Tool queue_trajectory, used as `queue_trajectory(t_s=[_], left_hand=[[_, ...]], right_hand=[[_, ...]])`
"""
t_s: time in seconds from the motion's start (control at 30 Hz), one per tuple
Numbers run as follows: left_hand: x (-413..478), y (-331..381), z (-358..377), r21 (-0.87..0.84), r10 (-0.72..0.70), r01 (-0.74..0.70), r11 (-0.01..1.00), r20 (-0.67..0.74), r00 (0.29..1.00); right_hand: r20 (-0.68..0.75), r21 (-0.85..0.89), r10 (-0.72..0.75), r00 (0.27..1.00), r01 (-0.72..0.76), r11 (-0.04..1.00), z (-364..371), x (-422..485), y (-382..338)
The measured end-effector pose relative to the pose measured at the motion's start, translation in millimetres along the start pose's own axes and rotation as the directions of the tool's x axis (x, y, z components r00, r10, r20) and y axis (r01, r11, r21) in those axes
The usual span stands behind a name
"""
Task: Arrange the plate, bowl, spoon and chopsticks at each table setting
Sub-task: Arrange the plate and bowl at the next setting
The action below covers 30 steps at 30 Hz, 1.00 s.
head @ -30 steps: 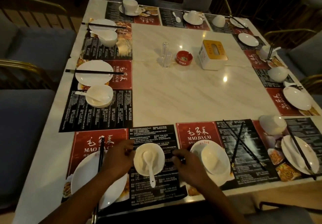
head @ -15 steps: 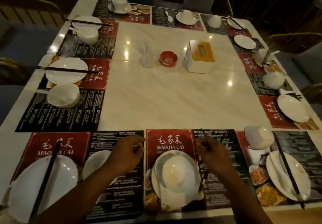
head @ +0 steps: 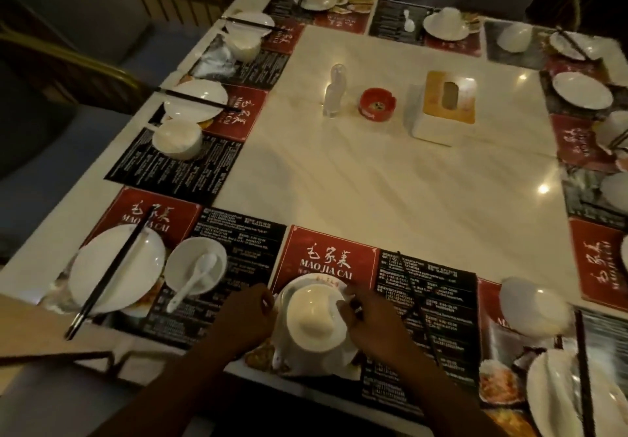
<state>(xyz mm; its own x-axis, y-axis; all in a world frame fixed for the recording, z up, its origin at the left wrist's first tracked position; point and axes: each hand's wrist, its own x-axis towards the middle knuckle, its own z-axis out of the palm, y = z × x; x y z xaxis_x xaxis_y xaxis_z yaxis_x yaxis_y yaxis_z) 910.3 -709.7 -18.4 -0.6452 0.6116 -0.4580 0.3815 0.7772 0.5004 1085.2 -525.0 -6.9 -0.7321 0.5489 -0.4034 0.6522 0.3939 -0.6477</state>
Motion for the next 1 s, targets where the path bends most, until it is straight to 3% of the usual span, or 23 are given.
queue_trajectory(t_s=[0.13,0.23,0.33,0.47,0.63,0.83,1.0], left_hand=[[-12,-7,18,-0.046,-0.066,0.067,0.997,0.031,0.997],[-17,-9,28,-0.133,-0.093,0.093,0.987,0.007,0.996],[-20,-9,34,-0.116,-0.076,0.070,0.991,-0.049,0.996],[-15,2,31,-0.088,0.017,-0.036,0.995,-0.210,0.978],[2,25,29,-0.091,0.131,-0.154,0.984,-0.219,0.967],[8,28,32,-0.037,0.070,-0.078,0.996,-0.174,0.982],[2,9,32,-0.010,0.001,-0.003,1.000,-0.159,0.987]], right_hand=[[0.042,-0.056,-0.015,0.999,0.017,0.998,6,2,-3],[0.008,-0.097,-0.021,1.000,0.022,0.995,8,1,-5],[-0.018,-0.070,-0.023,1.000,0.022,0.997,7,0,-7],[-0.097,-0.034,-0.028,0.995,0.025,0.999,-14,-3,2],[-0.245,0.042,0.120,0.962,-0.113,0.993,-52,11,26],[-0.350,0.142,0.205,0.914,-0.165,0.976,-65,47,40],[-0.321,0.205,0.267,0.909,-0.209,0.956,-61,65,46]])
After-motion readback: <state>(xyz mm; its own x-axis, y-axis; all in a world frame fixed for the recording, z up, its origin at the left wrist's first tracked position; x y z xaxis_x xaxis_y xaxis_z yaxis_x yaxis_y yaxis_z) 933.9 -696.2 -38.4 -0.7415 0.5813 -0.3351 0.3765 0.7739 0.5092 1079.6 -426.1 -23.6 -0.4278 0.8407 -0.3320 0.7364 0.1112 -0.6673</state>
